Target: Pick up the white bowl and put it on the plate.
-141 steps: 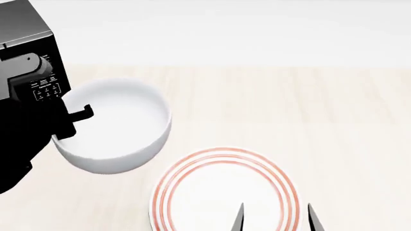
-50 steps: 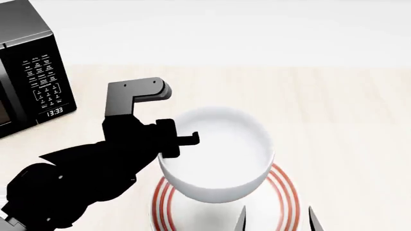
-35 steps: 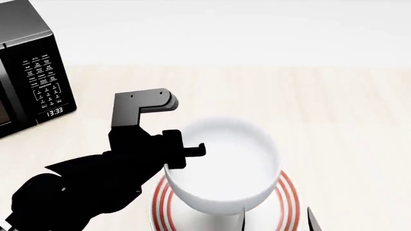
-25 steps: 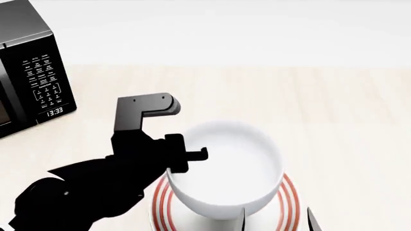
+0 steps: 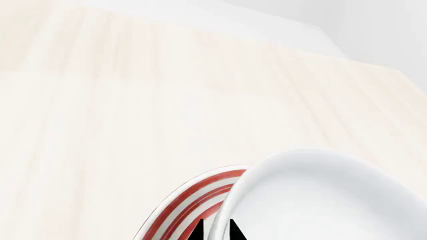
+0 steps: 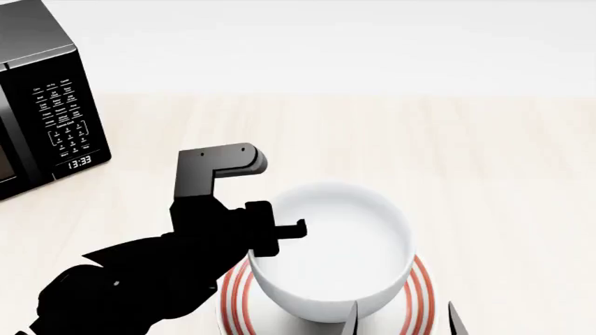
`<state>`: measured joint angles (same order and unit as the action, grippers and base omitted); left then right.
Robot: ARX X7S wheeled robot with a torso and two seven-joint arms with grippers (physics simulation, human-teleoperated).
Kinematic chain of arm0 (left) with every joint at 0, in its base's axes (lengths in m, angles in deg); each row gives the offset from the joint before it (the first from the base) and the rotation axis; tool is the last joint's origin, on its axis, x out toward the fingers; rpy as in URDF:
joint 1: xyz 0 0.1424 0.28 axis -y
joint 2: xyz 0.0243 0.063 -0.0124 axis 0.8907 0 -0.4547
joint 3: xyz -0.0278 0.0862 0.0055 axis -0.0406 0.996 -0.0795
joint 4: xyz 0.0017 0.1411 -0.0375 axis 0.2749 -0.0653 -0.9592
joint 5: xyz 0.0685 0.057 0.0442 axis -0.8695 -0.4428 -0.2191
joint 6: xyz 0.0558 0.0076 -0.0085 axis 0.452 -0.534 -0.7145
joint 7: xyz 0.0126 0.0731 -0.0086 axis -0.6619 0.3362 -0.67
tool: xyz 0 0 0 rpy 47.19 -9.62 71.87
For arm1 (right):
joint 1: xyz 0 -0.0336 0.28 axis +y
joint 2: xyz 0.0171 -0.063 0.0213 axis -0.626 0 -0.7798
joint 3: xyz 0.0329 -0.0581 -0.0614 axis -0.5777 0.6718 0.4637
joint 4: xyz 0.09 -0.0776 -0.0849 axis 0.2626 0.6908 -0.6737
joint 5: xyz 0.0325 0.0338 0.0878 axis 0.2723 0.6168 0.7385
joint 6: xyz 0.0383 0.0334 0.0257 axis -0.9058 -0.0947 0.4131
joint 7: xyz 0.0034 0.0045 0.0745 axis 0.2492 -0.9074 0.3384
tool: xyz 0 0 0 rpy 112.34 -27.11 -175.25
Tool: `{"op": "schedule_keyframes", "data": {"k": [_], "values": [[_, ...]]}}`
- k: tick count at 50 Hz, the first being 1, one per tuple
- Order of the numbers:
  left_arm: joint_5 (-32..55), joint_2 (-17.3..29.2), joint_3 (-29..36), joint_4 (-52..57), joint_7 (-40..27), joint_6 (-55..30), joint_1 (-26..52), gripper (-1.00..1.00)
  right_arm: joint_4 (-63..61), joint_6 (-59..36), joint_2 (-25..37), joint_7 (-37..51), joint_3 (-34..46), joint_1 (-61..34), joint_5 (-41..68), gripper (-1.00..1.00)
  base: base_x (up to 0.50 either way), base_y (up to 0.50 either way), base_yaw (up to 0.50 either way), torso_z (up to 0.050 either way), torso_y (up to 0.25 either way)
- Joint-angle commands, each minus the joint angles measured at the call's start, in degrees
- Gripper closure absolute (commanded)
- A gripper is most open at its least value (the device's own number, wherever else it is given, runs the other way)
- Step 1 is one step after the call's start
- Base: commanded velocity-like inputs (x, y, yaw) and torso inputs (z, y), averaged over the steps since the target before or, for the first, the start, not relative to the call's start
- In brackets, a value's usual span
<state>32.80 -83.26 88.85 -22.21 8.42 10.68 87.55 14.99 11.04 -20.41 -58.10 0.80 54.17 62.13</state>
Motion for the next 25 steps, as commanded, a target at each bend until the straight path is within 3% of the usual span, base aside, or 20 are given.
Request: {"op": "schedule_keyframes", "data": {"k": [1,25], "values": [[1.15,-1.47,1.85,-5.08,2.11,3.45,1.56,1.0,0.14,0.12,0.18,0.11,-0.06,-0.05,0.22,-1.0,0.0,0.0,0.0,0.0,0.0],[21.73,-1.59,24.38,-13.46,4.59,14.22,4.65,1.0,0.24,0.31,0.47,0.35,0.12,-0.08,0.36,-1.0,0.0,0.0,0.0,0.0,0.0]]}}
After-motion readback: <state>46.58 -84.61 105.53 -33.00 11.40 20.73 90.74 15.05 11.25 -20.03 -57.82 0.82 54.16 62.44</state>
